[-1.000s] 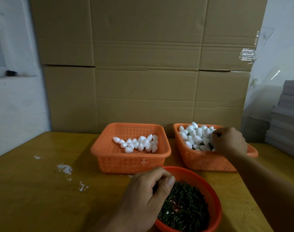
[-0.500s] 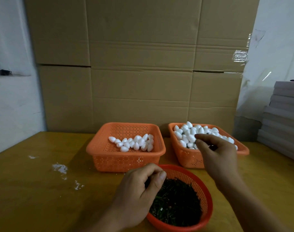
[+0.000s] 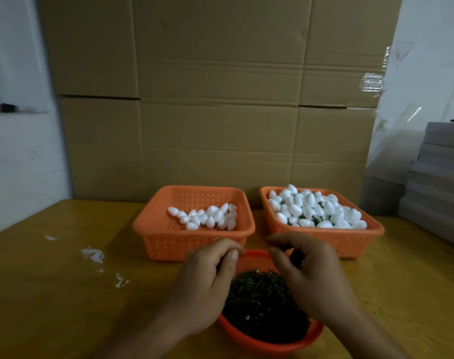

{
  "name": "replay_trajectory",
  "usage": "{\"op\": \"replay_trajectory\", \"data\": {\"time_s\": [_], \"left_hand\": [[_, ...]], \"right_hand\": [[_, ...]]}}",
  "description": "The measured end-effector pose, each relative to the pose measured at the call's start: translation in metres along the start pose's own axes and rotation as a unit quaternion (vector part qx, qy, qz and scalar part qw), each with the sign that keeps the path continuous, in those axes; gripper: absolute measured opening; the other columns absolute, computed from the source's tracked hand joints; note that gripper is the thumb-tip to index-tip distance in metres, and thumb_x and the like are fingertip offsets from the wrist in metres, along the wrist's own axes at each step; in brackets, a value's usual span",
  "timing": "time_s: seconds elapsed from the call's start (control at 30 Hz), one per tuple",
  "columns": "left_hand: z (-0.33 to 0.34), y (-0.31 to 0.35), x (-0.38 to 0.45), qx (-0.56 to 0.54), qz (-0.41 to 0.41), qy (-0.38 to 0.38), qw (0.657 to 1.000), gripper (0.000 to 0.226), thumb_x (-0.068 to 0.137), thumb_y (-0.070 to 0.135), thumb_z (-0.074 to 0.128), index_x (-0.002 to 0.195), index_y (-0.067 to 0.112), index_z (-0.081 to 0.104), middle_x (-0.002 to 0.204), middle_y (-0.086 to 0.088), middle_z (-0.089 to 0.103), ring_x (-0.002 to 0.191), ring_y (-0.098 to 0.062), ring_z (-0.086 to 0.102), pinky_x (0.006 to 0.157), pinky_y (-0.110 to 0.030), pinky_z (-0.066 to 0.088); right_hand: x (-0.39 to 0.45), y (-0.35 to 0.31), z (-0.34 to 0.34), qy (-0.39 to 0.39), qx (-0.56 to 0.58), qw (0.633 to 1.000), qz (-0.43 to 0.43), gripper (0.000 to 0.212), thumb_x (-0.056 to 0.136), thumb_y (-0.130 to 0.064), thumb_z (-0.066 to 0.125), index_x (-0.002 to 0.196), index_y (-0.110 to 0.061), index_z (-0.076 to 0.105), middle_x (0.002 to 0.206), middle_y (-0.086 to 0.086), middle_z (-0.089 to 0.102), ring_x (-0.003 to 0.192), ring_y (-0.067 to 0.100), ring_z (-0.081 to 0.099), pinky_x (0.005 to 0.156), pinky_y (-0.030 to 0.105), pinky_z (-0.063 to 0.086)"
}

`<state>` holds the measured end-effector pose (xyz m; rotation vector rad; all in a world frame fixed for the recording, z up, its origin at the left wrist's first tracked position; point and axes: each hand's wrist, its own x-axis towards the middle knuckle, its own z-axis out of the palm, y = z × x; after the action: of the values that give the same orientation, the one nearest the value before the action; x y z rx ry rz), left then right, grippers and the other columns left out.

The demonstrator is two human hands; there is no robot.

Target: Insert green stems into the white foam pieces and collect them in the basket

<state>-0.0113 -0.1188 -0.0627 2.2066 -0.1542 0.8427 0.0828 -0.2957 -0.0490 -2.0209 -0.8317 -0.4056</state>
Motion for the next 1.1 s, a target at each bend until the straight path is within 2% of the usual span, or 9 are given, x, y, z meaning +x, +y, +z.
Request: {"op": "replay_trajectory", "data": {"time_s": [0.07, 0.17, 0.3, 0.47, 0.6, 0.7, 0.87, 0.97, 1.1], "left_hand": [[-0.010, -0.004, 0.012, 0.013, -0.032, 0.020, 0.999, 0.027, 0.104, 0.015, 0.047, 0.098, 0.037, 0.063, 0.076, 0.012, 0.064, 0.063, -0.012, 0.062, 0.055, -0.026, 0.049], [-0.028, -0.024, 0.045, 0.061, -0.074, 0.041, 0.995, 0.029, 0.101, 0.006, 0.047, 0.099, 0.029, 0.065, 0.079, 0.010, 0.067, 0.064, -0.007, 0.061, 0.058, -0.027, 0.049], [-0.052, -0.072, 0.101, 0.206, -0.135, 0.009, 0.969, 0.021, 0.094, 0.008, 0.055, 0.105, 0.018, 0.070, 0.104, 0.000, 0.071, 0.089, -0.013, 0.062, 0.076, -0.024, 0.044], [-0.059, -0.117, 0.142, 0.301, -0.185, -0.148, 0.924, 0.014, 0.090, 0.019, 0.067, 0.102, 0.025, 0.073, 0.111, 0.005, 0.070, 0.096, -0.011, 0.062, 0.082, -0.026, 0.048], [-0.049, -0.130, 0.156, 0.347, -0.186, -0.241, 0.887, 0.022, 0.091, 0.020, 0.069, 0.113, 0.019, 0.071, 0.117, 0.001, 0.069, 0.103, -0.016, 0.062, 0.092, -0.034, 0.053], [-0.045, -0.135, 0.164, 0.387, -0.187, -0.286, 0.857, 0.030, 0.090, 0.023, 0.072, 0.119, 0.017, 0.070, 0.121, -0.001, 0.067, 0.108, -0.019, 0.062, 0.097, -0.039, 0.053], [-0.038, -0.141, 0.170, 0.428, -0.193, -0.320, 0.823, 0.029, 0.088, 0.028, 0.074, 0.114, 0.016, 0.070, 0.114, -0.001, 0.067, 0.098, -0.020, 0.063, 0.087, -0.036, 0.055], [-0.035, -0.143, 0.168, 0.438, -0.191, -0.325, 0.816, 0.011, 0.087, 0.031, 0.074, 0.090, 0.023, 0.068, 0.095, 0.003, 0.066, 0.083, -0.017, 0.062, 0.070, -0.031, 0.050], [-0.031, -0.147, 0.168, 0.416, -0.208, -0.323, 0.824, 0.019, 0.087, 0.022, 0.075, 0.075, 0.026, 0.059, 0.083, 0.006, 0.064, 0.073, -0.010, 0.061, 0.060, -0.027, 0.044]], "right_hand": [[-0.001, 0.000, 0.002, -0.001, -0.005, 1.000, -0.004, 0.022, 0.090, -0.022, 0.071, 0.111, -0.027, 0.075, 0.083, -0.022, 0.068, 0.070, -0.004, 0.063, 0.057, 0.009, 0.044], [-0.002, 0.000, 0.005, -0.007, -0.008, 1.000, -0.008, 0.020, 0.089, -0.022, 0.072, 0.108, -0.028, 0.075, 0.079, -0.022, 0.066, 0.072, -0.008, 0.061, 0.061, 0.007, 0.043], [-0.003, 0.000, 0.007, -0.022, -0.007, 1.000, -0.013, 0.019, 0.088, -0.022, 0.074, 0.106, -0.027, 0.076, 0.071, -0.022, 0.061, 0.065, -0.011, 0.058, 0.058, 0.005, 0.040], [-0.005, 0.001, 0.006, -0.031, -0.012, 0.999, -0.019, 0.018, 0.086, -0.019, 0.076, 0.102, -0.027, 0.077, 0.063, -0.025, 0.059, 0.065, -0.014, 0.058, 0.057, 0.004, 0.040], [-0.004, 0.004, 0.001, -0.033, -0.021, 0.999, -0.016, 0.019, 0.084, -0.018, 0.077, 0.098, -0.030, 0.077, 0.072, -0.037, 0.062, 0.061, -0.002, 0.061, 0.054, 0.007, 0.040], [-0.003, 0.006, 0.002, -0.033, -0.024, 0.999, -0.018, 0.019, 0.083, -0.018, 0.078, 0.097, -0.030, 0.078, 0.071, -0.029, 0.064, 0.060, 0.003, 0.061, 0.056, 0.010, 0.042], [-0.003, 0.006, 0.005, -0.047, -0.022, 0.998, -0.021, 0.020, 0.081, -0.018, 0.079, 0.093, -0.033, 0.078, 0.080, -0.024, 0.068, 0.061, 0.005, 0.062, 0.060, 0.014, 0.045], [-0.003, 0.006, 0.007, -0.053, -0.031, 0.998, -0.018, 0.020, 0.080, -0.019, 0.079, 0.091, -0.035, 0.077, 0.086, -0.028, 0.066, 0.063, 0.005, 0.062, 0.060, 0.014, 0.045], [-0.003, 0.006, 0.007, -0.055, -0.035, 0.998, -0.016, 0.022, 0.079, -0.018, 0.080, 0.091, -0.036, 0.077, 0.088, -0.032, 0.064, 0.063, 0.004, 0.062, 0.057, 0.014, 0.045]]}}
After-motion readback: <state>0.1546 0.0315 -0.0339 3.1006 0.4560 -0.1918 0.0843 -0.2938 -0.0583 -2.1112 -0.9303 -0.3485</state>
